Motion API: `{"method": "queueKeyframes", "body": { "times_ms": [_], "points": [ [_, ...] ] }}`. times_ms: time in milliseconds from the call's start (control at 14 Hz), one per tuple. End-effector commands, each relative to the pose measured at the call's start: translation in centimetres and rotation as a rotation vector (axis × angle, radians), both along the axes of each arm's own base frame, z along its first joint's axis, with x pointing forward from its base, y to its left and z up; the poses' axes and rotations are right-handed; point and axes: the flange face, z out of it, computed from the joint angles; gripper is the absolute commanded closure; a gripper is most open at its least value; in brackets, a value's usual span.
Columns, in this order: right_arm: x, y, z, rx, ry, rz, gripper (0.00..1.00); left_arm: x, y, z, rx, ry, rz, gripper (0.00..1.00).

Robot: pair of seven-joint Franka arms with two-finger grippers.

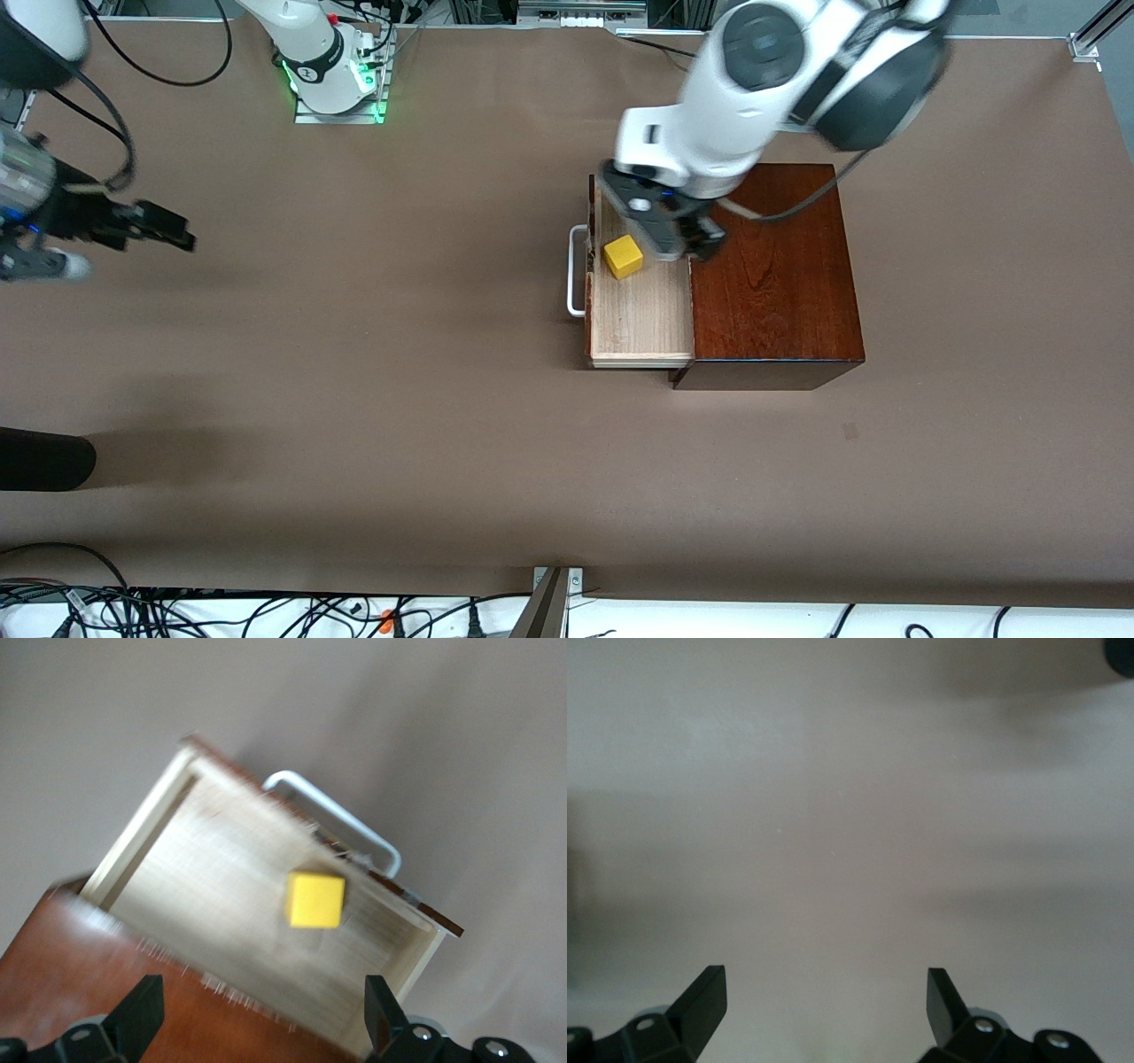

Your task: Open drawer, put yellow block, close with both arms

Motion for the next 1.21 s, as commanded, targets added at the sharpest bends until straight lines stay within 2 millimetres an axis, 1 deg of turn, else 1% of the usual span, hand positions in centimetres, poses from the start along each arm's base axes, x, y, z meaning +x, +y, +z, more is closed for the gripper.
{"method": "queueKeyframes", "body": {
  "times_ms": [0, 71, 142, 214, 285, 427, 570, 641, 855, 997, 1140],
  "points": [
    [-1.8, -1.6, 2.7, -0.059, 0.021, 0.011, 0.0, -0.7, -4.6, -2.4, -0.053, -0.031, -0.3, 0.0],
    [-1.7, -2.5, 3.3, -0.071, 0.01, 0.008, 0.0, -1.2, -6.0, -3.5, -0.064, -0.033, -0.361, 0.0],
    [-1.5, -2.3, 3.7, -0.071, -0.006, 0.023, 0.0, -1.9, -7.4, -5.1, -0.073, -0.028, -0.44, 0.0],
    [-1.3, -2.6, 3.2, -0.065, 0.007, 0.026, 0.0, -2.3, -8.5, -6.5, -0.084, -0.027, -0.519, 0.0],
    [-1.4, -3.1, 3.0, -0.06, 0.011, 0.048, 0.0, -2.4, -9.2, -8.0, -0.086, -0.02, -0.559, 0.0],
    [-1.3, -3.2, 2.6, -0.052, 0.02, 0.117, 0.0, -3.2, -10.8, -10.6, -0.07, -0.023, -0.598, 0.0],
    [-1.3, -2.8, 2.9, -0.055, 0.014, 0.106, 0.0, -3.8, -12.4, -13.6, -0.062, -0.014, -0.614, 0.0],
    [-1.4, -2.8, 3.0, -0.055, 0.013, 0.1, 0.0, -3.9, -12.6, -14.8, -0.053, -0.002, -0.619, 0.0],
    [-1.3, -2.8, 2.9, -0.057, 0.016, 0.086, 0.0, -3.4, -12.2, -16.3, 0.032, -0.036, -0.66, 0.0],
    [-1.3, -2.7, 2.9, -0.056, 0.016, 0.089, 0.0, -3.2, -11.9, -16.0, 0.045, -0.044, -0.658, 0.0],
    [-1.3, -2.4, 2.8, -0.058, 0.018, 0.095, 0.0, -2.5, -10.9, -15.9, 0.056, -0.033, -0.645, 0.0]
  ]
}}
